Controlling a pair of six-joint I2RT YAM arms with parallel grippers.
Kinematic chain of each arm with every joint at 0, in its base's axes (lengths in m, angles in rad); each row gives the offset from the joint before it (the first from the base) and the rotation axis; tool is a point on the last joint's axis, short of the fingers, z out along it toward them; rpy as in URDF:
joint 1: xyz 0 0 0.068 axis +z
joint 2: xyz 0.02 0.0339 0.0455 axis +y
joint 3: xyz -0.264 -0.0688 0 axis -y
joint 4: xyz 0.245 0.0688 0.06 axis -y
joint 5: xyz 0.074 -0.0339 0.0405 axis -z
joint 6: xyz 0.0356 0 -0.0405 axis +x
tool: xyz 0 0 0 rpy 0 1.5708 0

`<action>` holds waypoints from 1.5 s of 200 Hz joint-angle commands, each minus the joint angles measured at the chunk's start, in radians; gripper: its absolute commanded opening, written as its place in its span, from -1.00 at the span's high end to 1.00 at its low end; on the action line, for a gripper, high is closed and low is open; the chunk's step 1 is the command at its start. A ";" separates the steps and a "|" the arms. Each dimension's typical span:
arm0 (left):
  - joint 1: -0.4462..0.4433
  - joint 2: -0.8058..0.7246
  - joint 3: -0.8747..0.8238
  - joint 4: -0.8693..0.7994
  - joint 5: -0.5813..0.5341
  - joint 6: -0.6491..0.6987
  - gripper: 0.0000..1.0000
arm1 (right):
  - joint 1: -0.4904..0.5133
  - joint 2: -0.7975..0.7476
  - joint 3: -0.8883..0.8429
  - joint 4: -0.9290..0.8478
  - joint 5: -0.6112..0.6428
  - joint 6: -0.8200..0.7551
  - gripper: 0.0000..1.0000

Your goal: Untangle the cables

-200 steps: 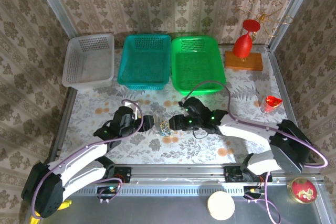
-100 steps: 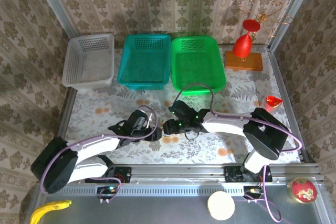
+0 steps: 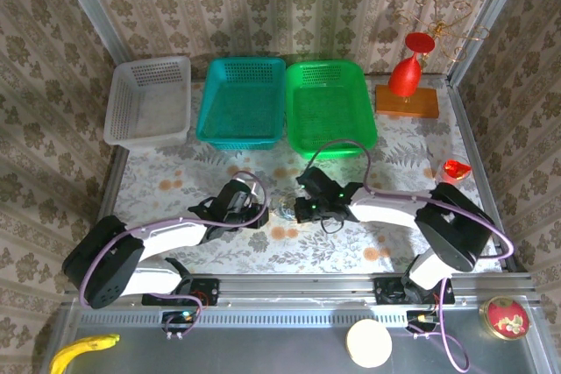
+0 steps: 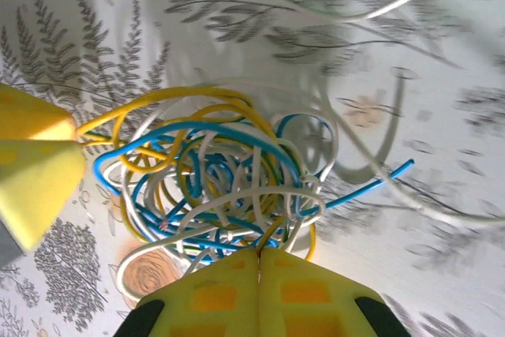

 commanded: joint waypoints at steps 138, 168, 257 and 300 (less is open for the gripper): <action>-0.081 0.074 0.224 -0.076 0.041 0.137 -0.04 | -0.149 -0.216 -0.032 -0.122 -0.028 -0.053 0.22; -0.124 0.132 0.226 -0.031 0.031 0.128 -0.03 | -0.144 -0.205 -0.039 -0.094 -0.064 -0.036 0.16; -0.139 0.194 0.225 0.006 -0.013 0.125 0.11 | -0.109 -0.134 -0.031 -0.037 -0.079 -0.006 0.13; -0.140 0.202 0.213 0.033 -0.037 0.125 0.45 | -0.091 -0.109 -0.008 -0.032 -0.076 -0.002 0.13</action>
